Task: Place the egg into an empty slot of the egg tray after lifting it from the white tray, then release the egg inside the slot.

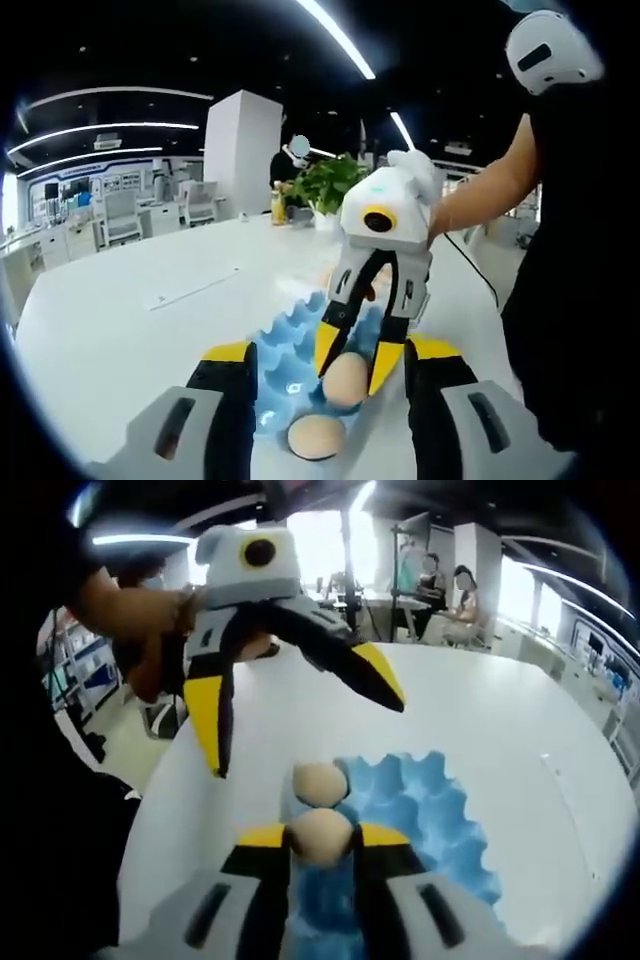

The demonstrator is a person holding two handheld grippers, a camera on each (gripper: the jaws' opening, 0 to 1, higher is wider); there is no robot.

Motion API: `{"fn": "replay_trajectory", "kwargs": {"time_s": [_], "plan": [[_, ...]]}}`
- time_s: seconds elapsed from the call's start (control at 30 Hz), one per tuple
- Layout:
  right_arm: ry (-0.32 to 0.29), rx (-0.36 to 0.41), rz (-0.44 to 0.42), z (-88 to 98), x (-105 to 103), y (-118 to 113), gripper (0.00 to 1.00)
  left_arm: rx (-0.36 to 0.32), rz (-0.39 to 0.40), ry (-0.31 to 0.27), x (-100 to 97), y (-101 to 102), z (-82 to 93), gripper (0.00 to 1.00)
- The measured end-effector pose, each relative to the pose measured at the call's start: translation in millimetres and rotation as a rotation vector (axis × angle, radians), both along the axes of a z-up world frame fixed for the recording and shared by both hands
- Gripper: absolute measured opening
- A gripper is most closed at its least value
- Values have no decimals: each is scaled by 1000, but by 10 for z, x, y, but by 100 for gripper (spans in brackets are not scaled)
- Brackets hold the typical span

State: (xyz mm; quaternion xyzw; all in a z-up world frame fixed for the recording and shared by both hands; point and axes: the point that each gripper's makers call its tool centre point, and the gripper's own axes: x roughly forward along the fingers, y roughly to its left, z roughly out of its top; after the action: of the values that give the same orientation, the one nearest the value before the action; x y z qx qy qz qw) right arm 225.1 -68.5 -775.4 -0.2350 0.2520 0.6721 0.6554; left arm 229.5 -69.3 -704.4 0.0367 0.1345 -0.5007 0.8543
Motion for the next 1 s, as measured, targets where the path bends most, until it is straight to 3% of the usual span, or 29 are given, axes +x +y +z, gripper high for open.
{"fn": "replay_trajectory", "kwargs": {"time_s": [0.53, 1.0], "plan": [[-64, -63, 71, -122, -21, 61, 25, -2, -7, -1, 8, 0, 28, 60], [-81, -52, 83, -120, -12, 57, 26, -7, -5, 10, 4, -7, 13, 59]]}}
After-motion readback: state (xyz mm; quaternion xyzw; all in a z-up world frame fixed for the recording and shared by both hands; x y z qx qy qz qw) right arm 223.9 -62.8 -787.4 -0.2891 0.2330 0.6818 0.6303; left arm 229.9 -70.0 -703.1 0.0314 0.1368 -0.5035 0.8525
